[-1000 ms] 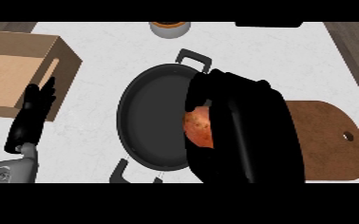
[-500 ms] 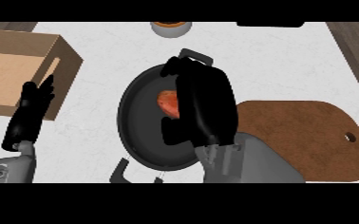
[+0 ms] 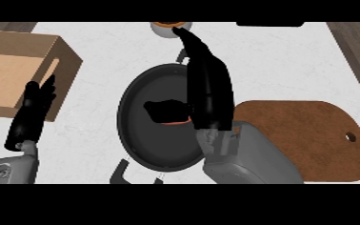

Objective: Pick the sweet potato from the cutting board and place it in the pot

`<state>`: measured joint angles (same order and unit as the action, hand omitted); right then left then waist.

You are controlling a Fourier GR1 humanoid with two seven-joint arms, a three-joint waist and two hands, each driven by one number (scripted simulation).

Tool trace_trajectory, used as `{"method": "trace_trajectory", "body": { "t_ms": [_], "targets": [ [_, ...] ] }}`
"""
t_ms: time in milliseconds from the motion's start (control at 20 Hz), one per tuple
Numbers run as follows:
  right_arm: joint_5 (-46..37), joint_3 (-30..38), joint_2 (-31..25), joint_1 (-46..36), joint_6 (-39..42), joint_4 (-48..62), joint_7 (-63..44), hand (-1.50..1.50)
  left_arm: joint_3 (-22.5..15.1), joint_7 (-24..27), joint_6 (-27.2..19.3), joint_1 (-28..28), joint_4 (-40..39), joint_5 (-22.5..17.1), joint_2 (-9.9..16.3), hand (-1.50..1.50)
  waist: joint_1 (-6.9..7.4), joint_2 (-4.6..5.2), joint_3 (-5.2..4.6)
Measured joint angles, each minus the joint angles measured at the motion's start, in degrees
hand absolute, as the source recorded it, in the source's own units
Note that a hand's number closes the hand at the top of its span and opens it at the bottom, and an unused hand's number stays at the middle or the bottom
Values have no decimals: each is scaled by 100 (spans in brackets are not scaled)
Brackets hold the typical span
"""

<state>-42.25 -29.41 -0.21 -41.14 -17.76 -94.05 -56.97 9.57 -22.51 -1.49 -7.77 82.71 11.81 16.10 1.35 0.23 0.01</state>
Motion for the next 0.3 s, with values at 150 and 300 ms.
{"method": "trace_trajectory", "body": {
  "t_ms": [150,300],
  "targets": [
    [-158,93,4,198,-653,-124,95,-150,12,-68,1,32,33,-16,-18,0,-49,-14,2],
    [-327,346,5,458,-987,-374,218,-150,-30,-5,-115,116,56,85,-98,0,-106,-25,2]
  ]
}}
